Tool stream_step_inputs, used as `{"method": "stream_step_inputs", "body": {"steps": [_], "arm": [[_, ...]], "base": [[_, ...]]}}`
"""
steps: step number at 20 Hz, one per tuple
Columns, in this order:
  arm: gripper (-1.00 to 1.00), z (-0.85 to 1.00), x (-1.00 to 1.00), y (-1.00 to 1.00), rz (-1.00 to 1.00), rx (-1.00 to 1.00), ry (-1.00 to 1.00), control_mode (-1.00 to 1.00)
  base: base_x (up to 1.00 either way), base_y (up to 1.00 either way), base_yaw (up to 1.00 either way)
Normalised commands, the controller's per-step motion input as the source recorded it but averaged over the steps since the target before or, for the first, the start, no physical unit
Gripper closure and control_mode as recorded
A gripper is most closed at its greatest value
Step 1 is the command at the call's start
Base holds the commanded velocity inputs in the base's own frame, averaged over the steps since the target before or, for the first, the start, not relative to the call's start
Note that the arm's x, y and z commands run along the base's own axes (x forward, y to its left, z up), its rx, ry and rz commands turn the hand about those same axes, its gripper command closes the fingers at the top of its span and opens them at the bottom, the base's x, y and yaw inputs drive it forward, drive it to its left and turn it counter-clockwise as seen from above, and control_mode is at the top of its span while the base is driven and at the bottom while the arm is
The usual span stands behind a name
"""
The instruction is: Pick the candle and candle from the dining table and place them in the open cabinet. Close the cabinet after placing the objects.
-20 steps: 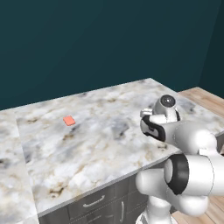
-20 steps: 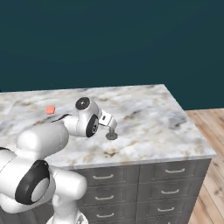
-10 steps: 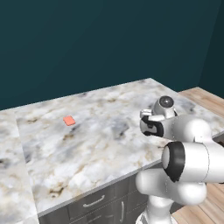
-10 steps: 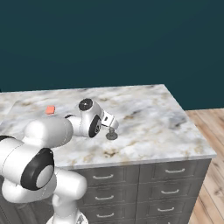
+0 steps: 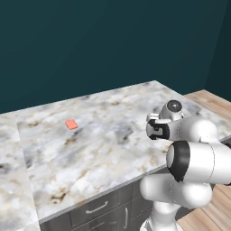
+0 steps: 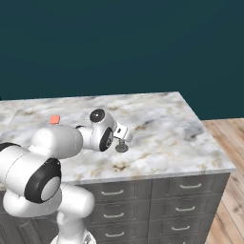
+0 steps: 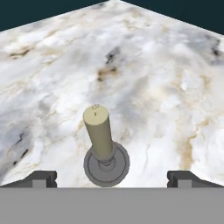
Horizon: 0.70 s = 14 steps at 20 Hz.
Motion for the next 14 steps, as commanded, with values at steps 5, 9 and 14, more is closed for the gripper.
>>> {"method": "stream_step_inputs", "body": {"steps": [5,9,14], "arm": [[-1.0,-0.01,0.01,0.0,0.0,0.0,0.02,-1.0],[-1.0,-0.01,0.02,0.0,0.0,0.0,0.02,-1.0],[-1.0,-0.04,0.07,0.0,0.0,0.0,0.01,-1.0]], "base": [[0.0,0.0,0.0],[0.0,0.0,0.0],[0.0,0.0,0.0]]}}
